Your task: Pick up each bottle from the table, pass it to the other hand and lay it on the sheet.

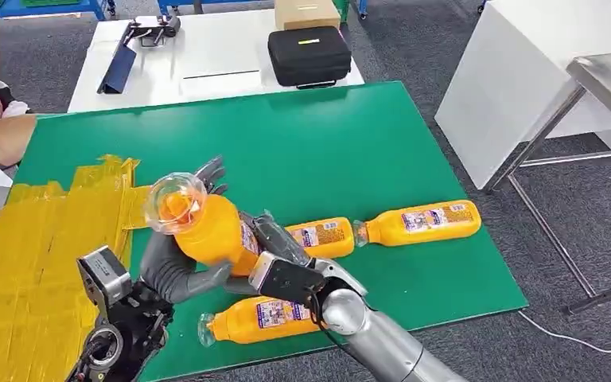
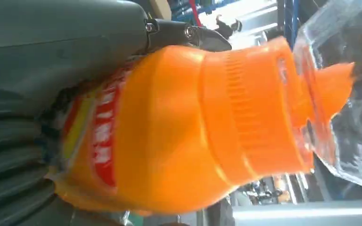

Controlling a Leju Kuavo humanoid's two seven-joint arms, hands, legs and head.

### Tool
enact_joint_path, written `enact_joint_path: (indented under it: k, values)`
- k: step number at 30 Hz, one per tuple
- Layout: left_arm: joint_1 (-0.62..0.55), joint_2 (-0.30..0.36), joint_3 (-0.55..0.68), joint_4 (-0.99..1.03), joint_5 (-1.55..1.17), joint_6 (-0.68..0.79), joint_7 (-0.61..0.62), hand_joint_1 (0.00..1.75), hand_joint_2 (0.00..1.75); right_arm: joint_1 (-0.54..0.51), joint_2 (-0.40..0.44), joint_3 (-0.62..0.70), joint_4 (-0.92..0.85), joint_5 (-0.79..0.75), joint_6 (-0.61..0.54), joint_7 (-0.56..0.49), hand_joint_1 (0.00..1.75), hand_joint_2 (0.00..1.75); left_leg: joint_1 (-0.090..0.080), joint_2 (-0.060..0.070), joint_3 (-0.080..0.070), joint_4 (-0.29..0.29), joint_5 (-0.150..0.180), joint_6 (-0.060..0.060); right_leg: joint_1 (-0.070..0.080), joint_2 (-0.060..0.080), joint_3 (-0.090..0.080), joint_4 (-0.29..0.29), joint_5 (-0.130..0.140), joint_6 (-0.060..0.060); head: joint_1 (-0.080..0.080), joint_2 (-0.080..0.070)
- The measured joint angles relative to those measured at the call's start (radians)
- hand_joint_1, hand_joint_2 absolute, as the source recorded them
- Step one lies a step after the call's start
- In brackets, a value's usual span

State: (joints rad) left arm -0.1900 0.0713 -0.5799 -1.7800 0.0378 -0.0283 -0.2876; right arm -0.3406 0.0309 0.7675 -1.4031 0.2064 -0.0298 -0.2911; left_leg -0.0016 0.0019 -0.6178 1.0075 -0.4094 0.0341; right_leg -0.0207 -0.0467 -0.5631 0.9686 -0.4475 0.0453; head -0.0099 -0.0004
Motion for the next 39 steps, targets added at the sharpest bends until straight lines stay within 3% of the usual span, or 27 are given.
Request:
enact_joint_path:
  k: [16,17,18,39]
  values:
    - [0.010,0.000,0.008,0.016,-0.052,0.039,-0.003,0.00,1.75,-0.011,0.000,0.024,0.026,-0.003,0.013,0.013,1.75,1.75,0.000,0.000,0.000,0.000,0.000,0.000,0.000,0.000,0.000,0.000,0.000,0.000,0.000,0.000]
    - [0.010,0.000,0.008,0.016,-0.058,0.042,-0.003,1.50,1.75,-0.011,0.000,0.024,0.027,-0.003,0.013,0.013,1.75,1.75,0.000,0.000,0.000,0.000,0.000,0.000,0.000,0.000,0.000,0.000,0.000,0.000,0.000,0.000]
    - [0.010,0.000,0.008,0.016,-0.068,0.049,-0.005,1.73,1.75,-0.011,0.000,0.024,0.027,-0.003,0.014,0.013,1.75,1.75,0.000,0.000,0.000,0.000,0.000,0.000,0.000,0.000,0.000,0.000,0.000,0.000,0.000,0.000]
    - [0.025,-0.001,0.017,0.017,-0.082,0.071,-0.029,1.75,1.75,-0.016,0.007,0.027,0.043,-0.005,0.000,0.016,1.75,1.75,0.000,0.000,0.000,0.000,0.000,0.000,0.000,0.000,0.000,0.000,0.000,0.000,0.000,0.000]
